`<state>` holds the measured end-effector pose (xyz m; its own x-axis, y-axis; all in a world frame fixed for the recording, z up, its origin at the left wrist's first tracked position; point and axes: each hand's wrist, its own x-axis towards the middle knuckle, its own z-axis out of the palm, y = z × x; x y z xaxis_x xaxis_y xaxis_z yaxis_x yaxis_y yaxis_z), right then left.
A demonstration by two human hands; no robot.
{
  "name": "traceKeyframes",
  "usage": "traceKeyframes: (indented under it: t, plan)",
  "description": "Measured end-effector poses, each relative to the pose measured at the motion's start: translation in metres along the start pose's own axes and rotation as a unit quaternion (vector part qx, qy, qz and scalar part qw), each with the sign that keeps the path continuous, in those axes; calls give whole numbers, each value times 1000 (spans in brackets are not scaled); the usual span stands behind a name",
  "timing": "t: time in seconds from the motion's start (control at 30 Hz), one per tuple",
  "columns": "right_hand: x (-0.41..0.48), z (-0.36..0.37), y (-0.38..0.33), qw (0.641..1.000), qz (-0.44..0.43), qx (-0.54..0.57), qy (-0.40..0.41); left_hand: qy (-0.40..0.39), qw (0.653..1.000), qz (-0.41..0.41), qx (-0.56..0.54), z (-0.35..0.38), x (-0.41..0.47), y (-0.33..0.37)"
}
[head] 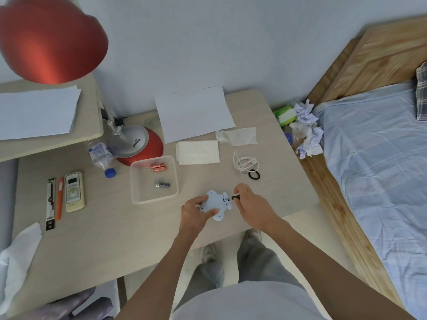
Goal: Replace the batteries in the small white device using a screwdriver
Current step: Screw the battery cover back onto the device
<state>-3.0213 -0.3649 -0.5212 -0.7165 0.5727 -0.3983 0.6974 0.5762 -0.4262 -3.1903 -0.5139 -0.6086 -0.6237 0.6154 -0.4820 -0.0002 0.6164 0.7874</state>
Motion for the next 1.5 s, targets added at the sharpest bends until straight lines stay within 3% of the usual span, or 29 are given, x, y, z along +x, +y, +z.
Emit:
traceKeyframes:
  t: [0.3,0.47,0.8,1.0,1.5]
  plan:
    - [8,3,6,998,57,-16,33,7,1000,-1,-1,0,-2,-3]
    - [6,1,9,994,44,100,8,7,1000,-2,-1,0,-1,-4]
    - [10,4,7,998,48,10,36,7,1000,-2,11,0,-1,-5]
    - [6,-3,4,995,29,91,-15,6,1000,-1,4,0,-2,-4]
    - [14,-2,0,999,38,25,27,4,1000,8,0,1,-2,-7]
